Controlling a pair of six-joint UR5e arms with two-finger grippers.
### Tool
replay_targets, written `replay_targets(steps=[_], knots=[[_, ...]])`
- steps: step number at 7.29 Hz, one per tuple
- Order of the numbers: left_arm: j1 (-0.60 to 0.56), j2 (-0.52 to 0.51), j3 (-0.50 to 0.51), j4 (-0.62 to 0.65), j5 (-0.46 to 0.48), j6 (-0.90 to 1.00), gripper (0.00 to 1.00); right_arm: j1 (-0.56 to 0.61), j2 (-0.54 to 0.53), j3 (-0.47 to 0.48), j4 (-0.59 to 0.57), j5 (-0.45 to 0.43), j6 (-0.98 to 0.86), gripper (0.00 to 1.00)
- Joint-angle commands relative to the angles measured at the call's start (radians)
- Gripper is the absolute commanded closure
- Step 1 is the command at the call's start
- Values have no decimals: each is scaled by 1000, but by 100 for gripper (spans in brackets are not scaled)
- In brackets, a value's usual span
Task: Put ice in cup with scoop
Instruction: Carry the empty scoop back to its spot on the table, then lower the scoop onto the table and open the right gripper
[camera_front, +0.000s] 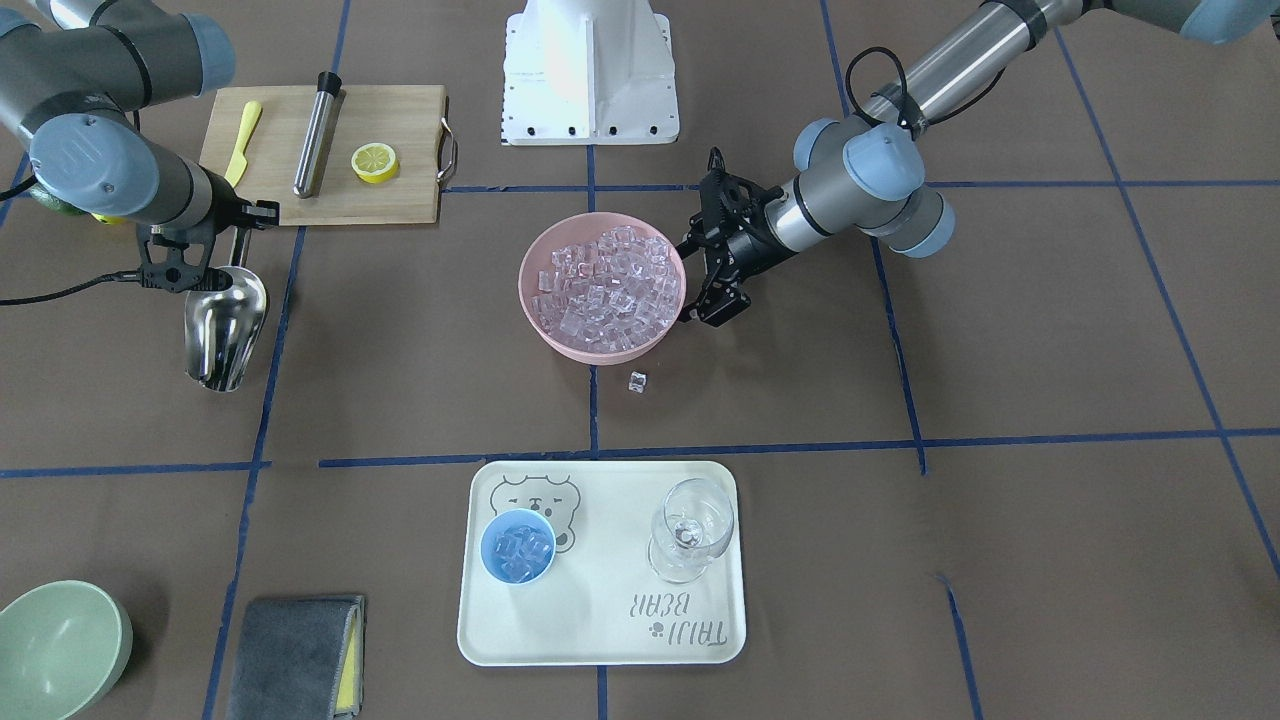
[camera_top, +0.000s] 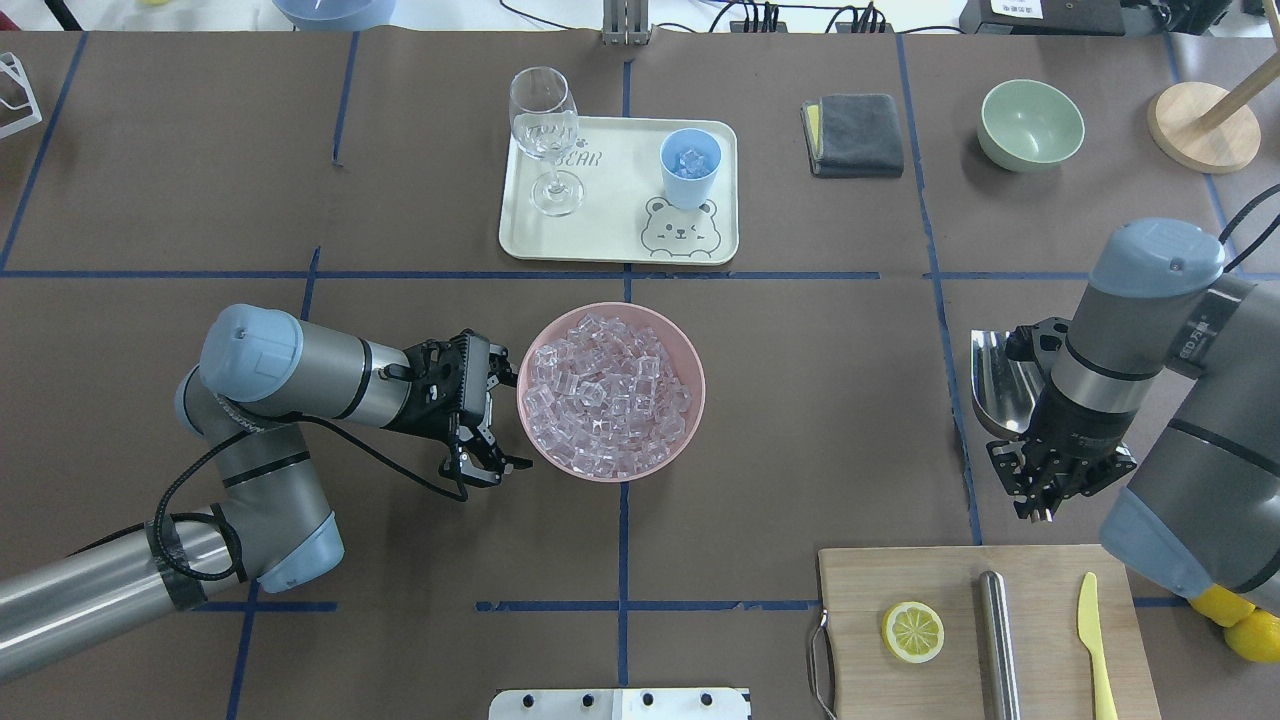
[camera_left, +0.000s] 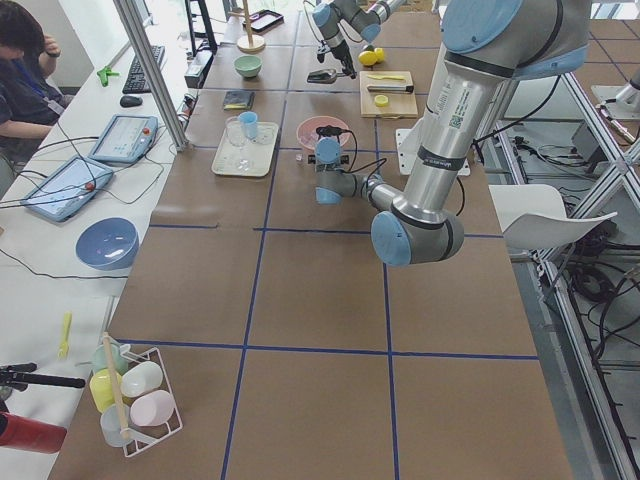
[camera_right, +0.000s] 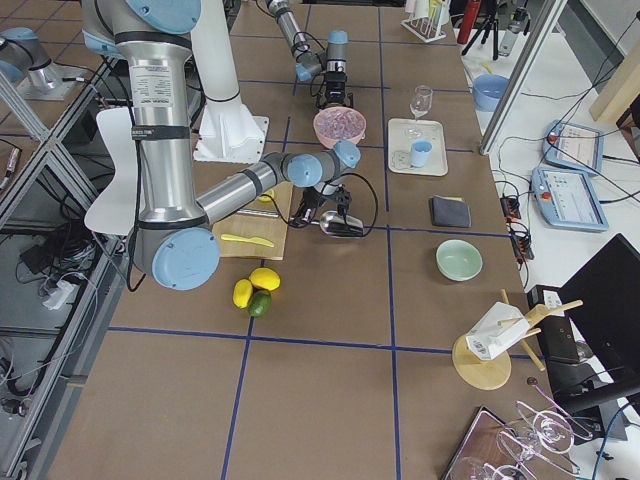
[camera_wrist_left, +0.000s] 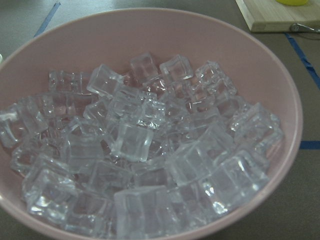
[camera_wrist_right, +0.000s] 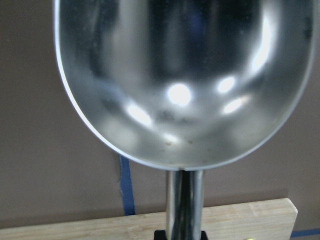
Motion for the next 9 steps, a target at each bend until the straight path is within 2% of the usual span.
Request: replay_targets(steps=[1,8,9], knots=[[0,1,0,0,0,0,0,-28,5,-4,5,-2,15,100],[0,-1,0,0,-1,-1,0,-35,21,-37,5,-36,16,100],[2,-1,0,0,-1,0,0,-37,28,-44,5,-39,14,95]])
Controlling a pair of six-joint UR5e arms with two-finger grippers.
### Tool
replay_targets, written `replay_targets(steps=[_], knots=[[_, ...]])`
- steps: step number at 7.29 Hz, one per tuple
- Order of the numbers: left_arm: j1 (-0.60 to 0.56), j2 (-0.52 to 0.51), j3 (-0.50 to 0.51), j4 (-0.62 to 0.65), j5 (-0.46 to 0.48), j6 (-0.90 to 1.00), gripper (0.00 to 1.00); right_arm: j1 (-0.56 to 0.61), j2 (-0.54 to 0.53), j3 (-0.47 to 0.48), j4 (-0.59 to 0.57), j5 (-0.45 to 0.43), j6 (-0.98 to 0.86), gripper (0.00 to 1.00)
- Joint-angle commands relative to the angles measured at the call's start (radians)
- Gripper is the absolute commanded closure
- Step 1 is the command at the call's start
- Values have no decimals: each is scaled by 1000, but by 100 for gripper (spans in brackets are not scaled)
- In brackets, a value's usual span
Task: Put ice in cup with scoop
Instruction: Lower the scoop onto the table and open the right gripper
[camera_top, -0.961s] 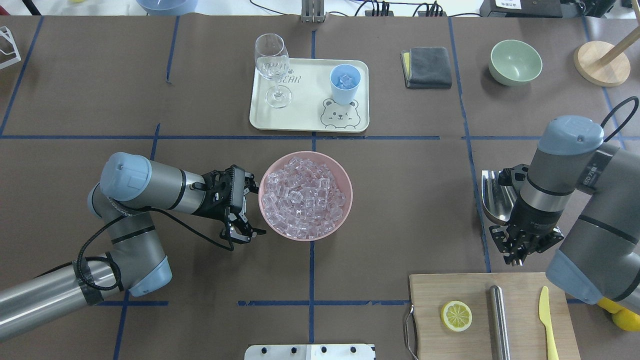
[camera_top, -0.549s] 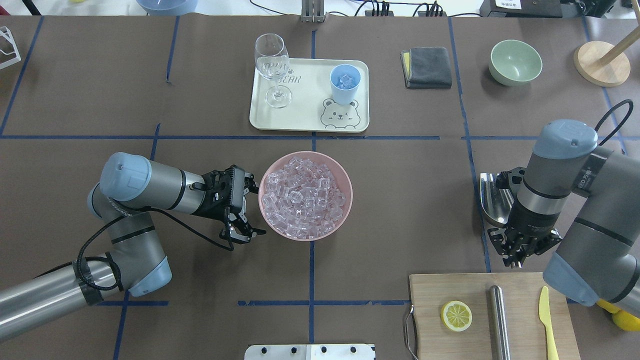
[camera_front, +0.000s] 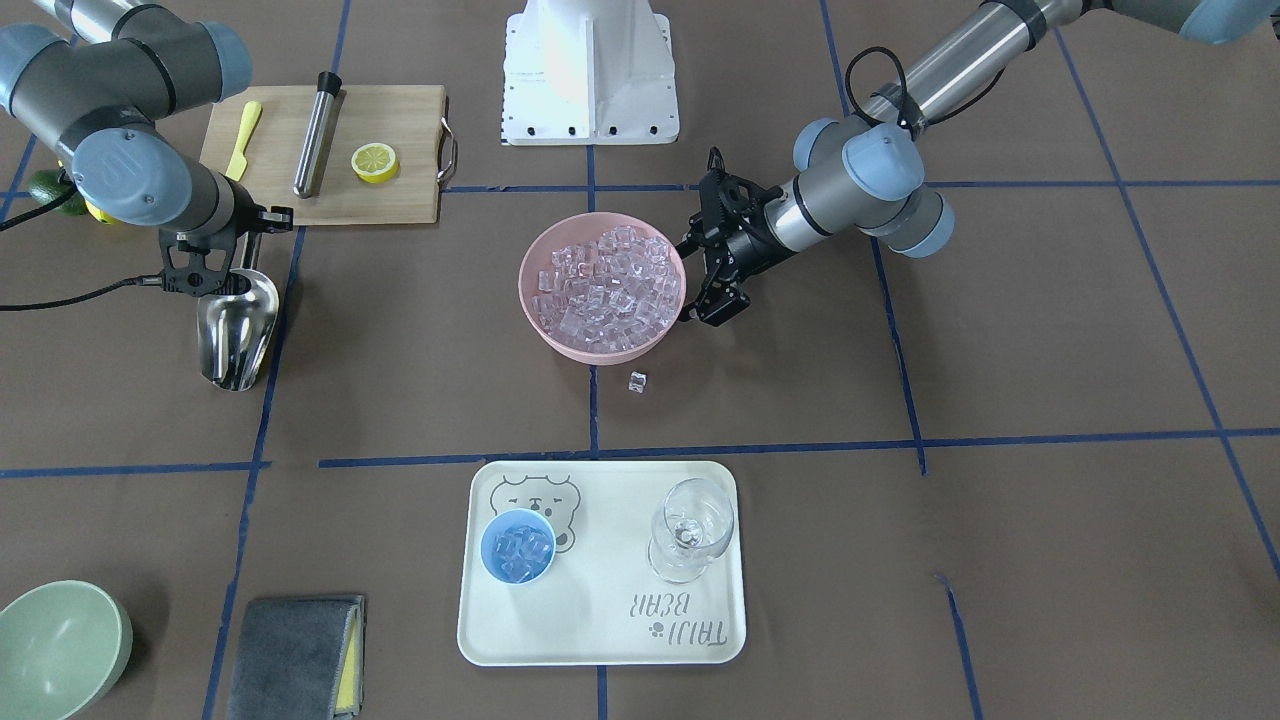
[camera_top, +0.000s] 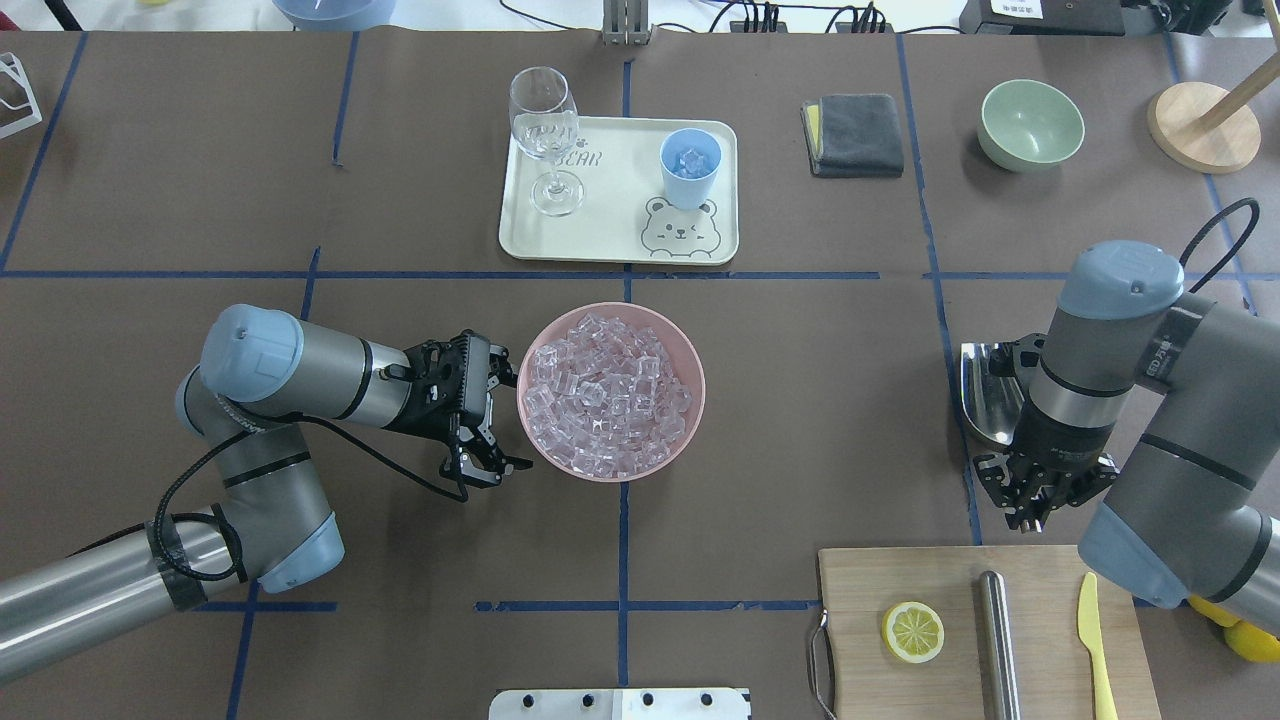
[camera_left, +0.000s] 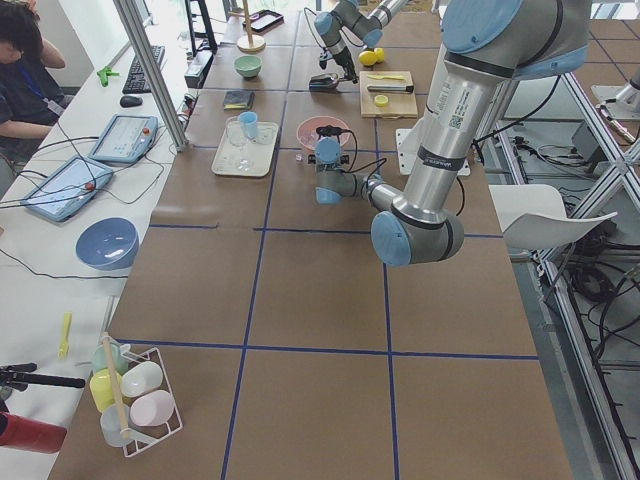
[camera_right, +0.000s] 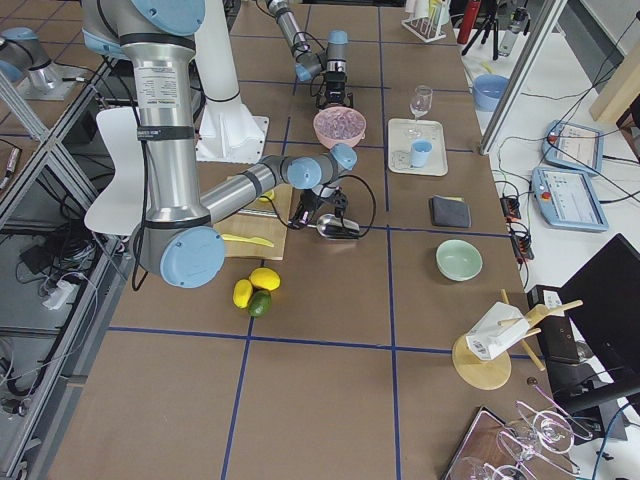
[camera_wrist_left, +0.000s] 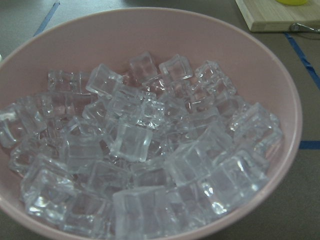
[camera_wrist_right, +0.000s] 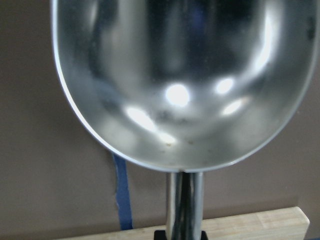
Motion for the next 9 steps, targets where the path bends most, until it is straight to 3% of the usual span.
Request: replay_targets(steps=[1,3,5,7,9], knots=[[7,1,0,0,1,1,0,-3,13,-5,2,-6,-7,1],[7,1,0,-3,1,1,0,1,52,-1,2,-8,0,0],[7,0,-2,-3,0,-1,0,96,69,24,3,-23,-1,0],[7,1,-3,-3,0,-1,0,161,89,42,2,-188,-1,0],[7,3,-3,-3,0,-1,0,260,86,27,2,-272,-13,0]])
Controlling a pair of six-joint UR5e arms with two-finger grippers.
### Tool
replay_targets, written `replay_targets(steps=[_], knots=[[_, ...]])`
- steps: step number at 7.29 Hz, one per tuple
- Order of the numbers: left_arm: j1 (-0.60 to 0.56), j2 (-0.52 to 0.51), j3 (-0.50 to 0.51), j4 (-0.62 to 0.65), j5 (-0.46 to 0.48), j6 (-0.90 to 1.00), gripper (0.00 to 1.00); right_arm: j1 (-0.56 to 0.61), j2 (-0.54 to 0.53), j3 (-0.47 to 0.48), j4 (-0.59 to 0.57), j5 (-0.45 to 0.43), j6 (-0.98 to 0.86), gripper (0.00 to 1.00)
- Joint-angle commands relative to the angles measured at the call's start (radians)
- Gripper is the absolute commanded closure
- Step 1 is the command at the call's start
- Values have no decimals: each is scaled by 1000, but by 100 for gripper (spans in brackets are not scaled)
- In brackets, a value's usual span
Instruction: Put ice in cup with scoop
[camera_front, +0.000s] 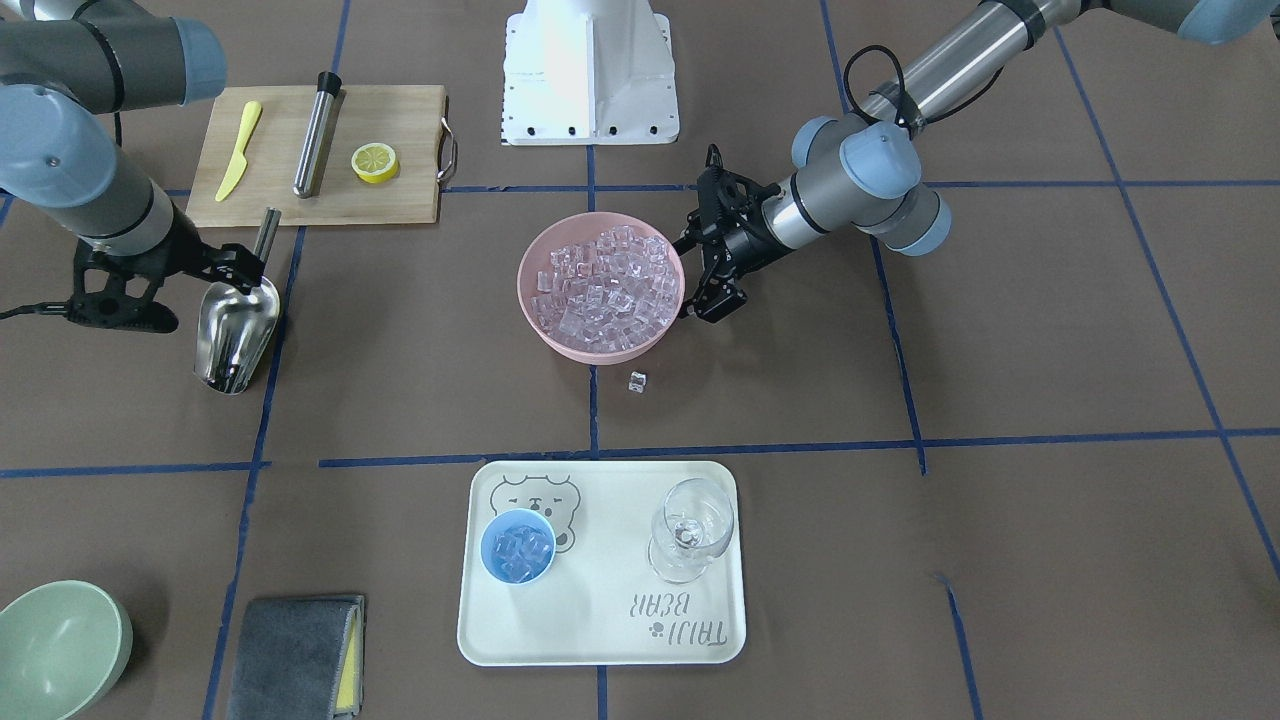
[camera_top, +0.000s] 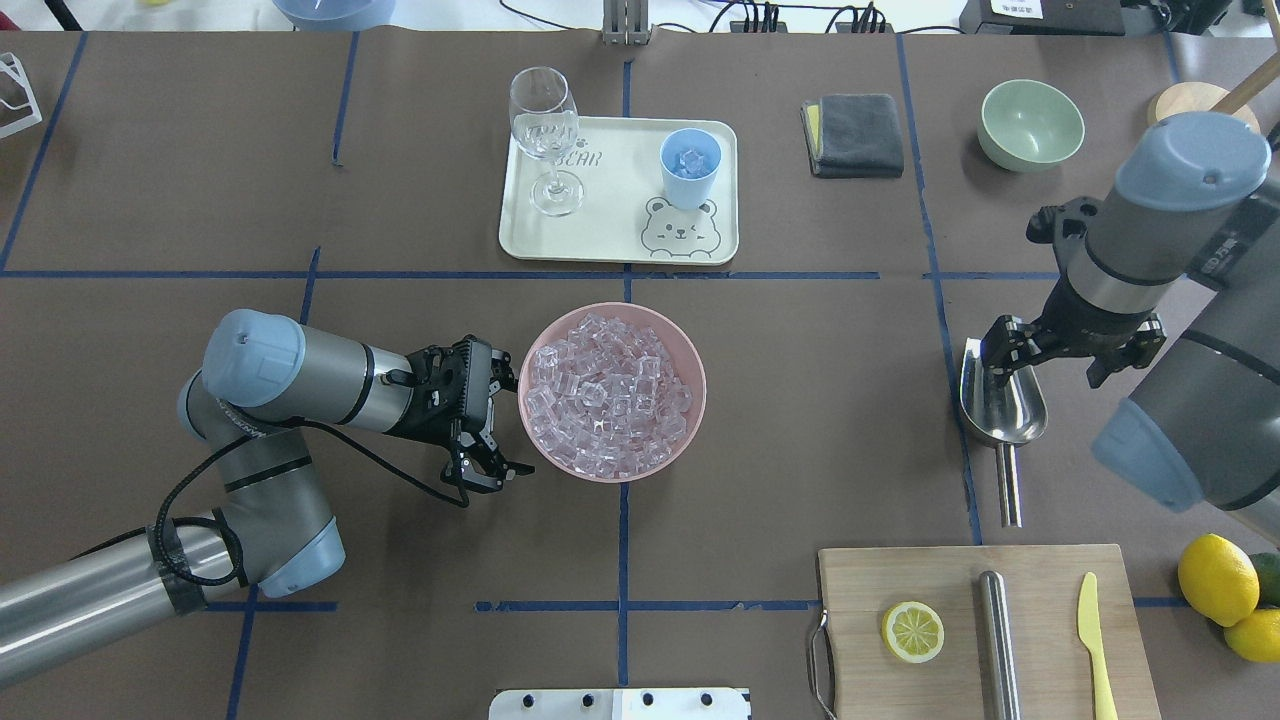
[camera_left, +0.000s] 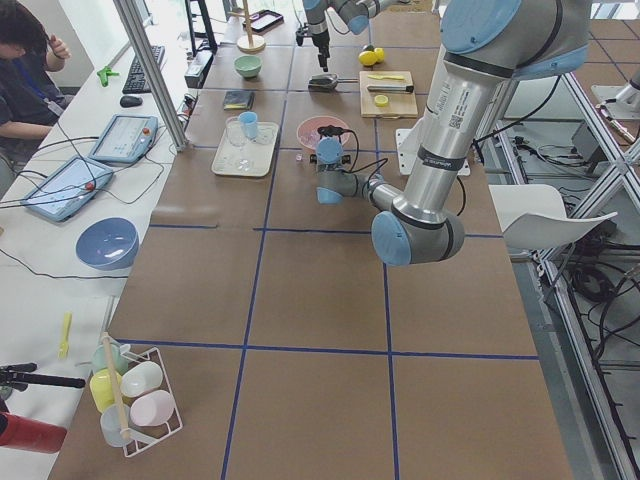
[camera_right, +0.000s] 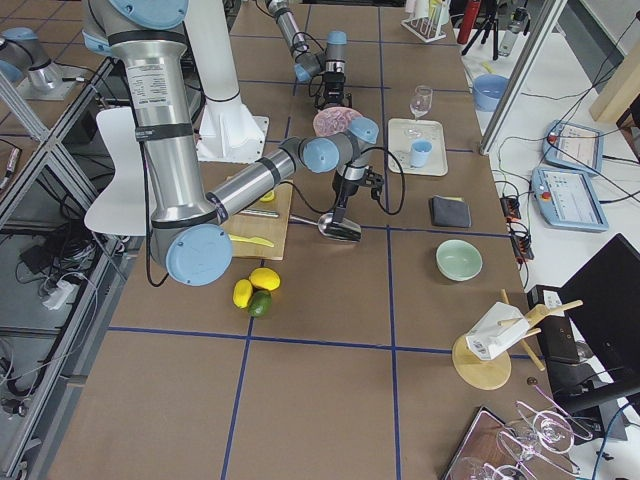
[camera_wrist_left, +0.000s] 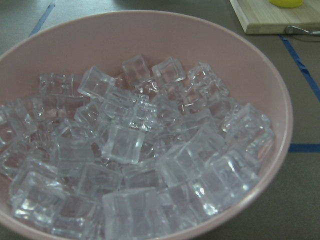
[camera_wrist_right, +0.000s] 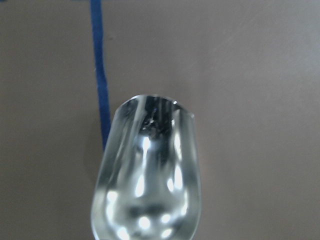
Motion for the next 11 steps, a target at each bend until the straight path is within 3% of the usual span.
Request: replay_targets(steps=[1,2,3,5,6,7,9,10,11], knots=[[0,1,-1,0,0,0,0,108,0,-32,0,-54,-34,0],[0,2,-1,0,0,0,0,158,3,-73,6,-54,-130,0],[0,5,-1,0,0,0,0,215,0,-146,84,-49,-198,0],[0,8,-1,-1,0,0,0,339,0,-378,304,-38,-338,0],[0,8,-1,-1,0,0,0,414,0,-476,367,10,-491,0],[0,8,-1,-1,0,0,0,473,-3,-507,368,40,-614,0],[0,10,-1,-1,0,2,0,563,-27,-506,354,67,-812,0],[0,10,-1,-1,0,0,0,615,-20,-476,271,101,-883,0],[0,10,-2,-1,0,0,0,619,-35,-339,110,112,-887,0]])
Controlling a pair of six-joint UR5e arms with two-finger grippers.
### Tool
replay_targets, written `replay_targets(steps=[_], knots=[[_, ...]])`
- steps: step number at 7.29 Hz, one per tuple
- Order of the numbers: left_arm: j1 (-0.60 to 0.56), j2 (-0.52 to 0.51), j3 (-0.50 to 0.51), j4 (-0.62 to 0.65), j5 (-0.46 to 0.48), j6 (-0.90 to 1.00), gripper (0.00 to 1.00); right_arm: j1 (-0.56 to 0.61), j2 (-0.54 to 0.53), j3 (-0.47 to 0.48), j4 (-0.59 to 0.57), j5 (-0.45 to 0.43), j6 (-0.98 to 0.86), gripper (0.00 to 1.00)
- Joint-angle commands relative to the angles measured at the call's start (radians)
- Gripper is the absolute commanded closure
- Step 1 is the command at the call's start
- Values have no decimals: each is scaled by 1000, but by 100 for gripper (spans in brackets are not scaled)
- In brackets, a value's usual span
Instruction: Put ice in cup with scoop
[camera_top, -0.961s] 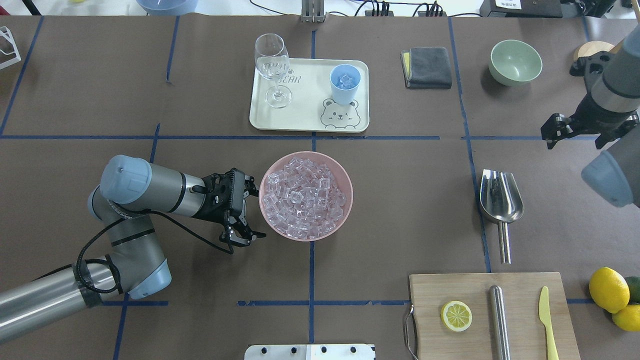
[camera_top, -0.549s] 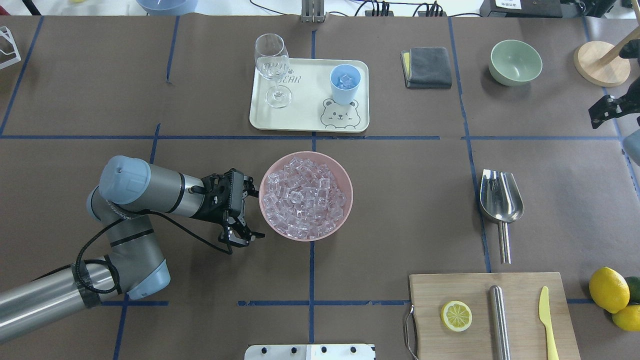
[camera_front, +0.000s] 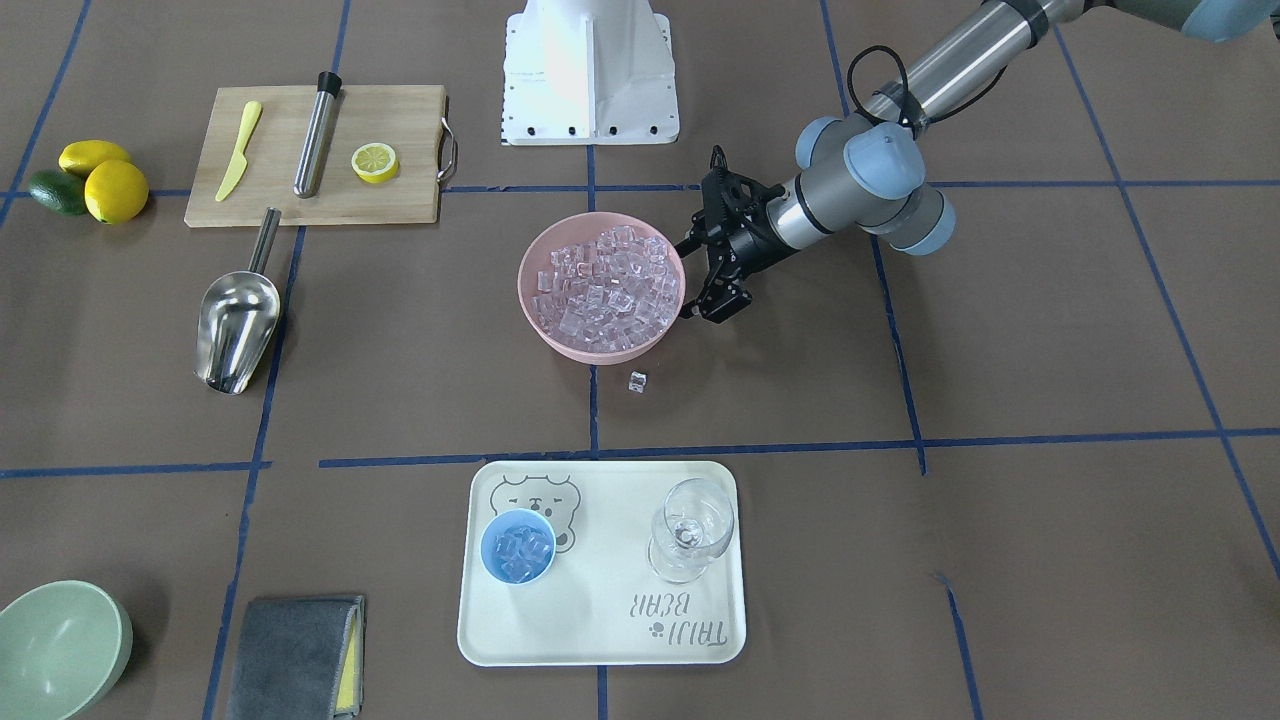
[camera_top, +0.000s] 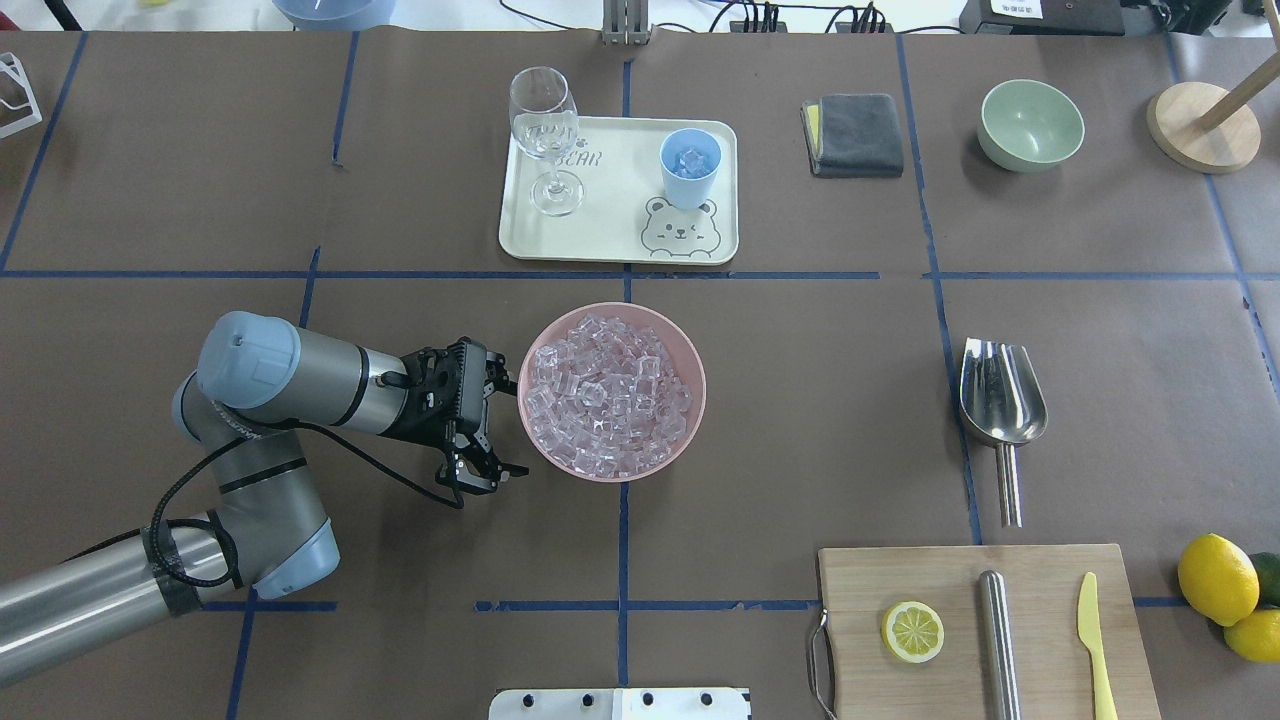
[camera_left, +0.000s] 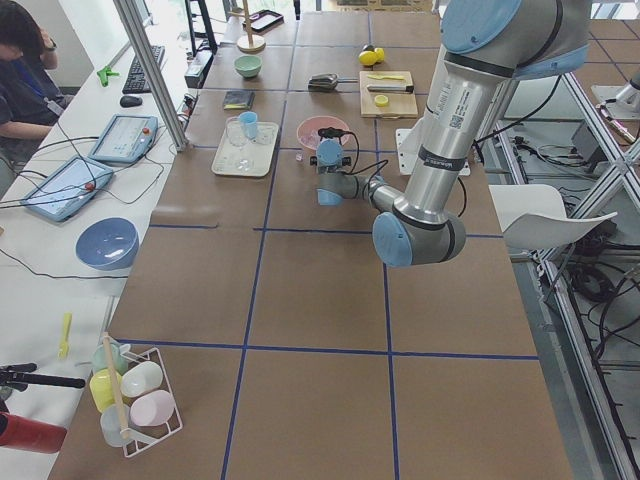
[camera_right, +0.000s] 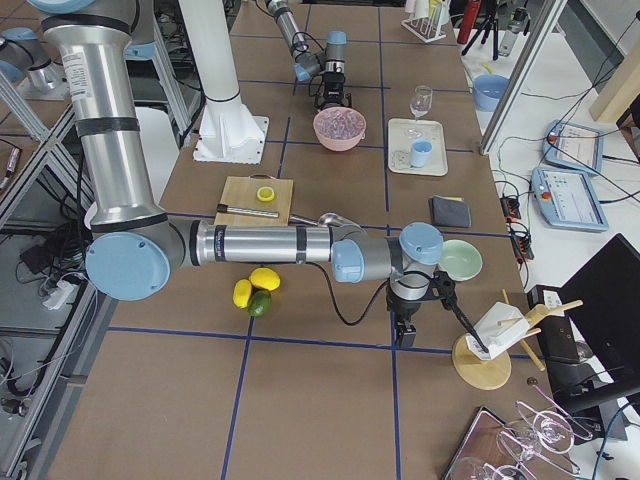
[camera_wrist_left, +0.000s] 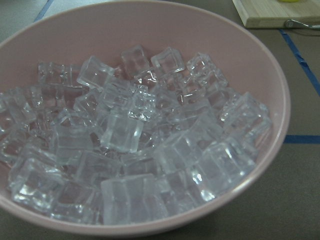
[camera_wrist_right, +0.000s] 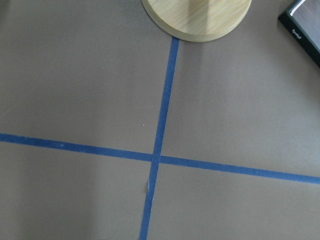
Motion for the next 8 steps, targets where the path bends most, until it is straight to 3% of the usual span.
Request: replay_targets(steps=[1,8], knots=[[-11,2,-3,1,0,-5,0,26,-22,182,-234,16,-45,0],[-391,133,-3,35,-6,6,0,26,-54,174,-223,15,-71,0]])
